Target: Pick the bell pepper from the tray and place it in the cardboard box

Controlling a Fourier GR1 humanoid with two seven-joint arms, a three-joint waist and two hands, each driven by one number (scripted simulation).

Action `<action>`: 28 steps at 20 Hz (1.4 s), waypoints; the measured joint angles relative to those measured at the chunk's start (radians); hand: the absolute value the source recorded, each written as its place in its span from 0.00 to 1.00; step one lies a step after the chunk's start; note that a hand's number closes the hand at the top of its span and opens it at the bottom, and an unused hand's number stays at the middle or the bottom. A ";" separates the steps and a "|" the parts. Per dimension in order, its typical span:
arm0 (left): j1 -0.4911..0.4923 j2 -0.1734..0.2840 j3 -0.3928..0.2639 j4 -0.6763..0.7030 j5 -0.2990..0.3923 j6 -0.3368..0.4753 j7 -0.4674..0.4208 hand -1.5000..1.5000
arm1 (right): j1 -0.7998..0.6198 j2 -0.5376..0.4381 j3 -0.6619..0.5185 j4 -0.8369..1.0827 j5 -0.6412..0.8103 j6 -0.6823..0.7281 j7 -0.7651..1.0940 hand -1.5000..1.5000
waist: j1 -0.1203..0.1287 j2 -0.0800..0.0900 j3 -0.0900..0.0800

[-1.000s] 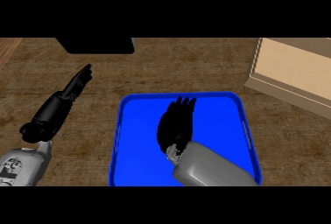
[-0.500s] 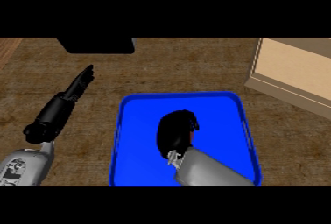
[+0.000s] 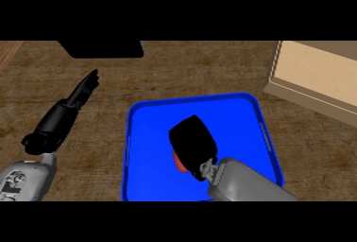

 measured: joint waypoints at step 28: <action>0.009 -0.018 0.012 -0.056 -0.009 -0.031 0.049 0.50 | -0.062 -0.510 -0.906 0.115 -0.544 -0.267 -0.595 1.00 | 0.022 -0.001 -0.006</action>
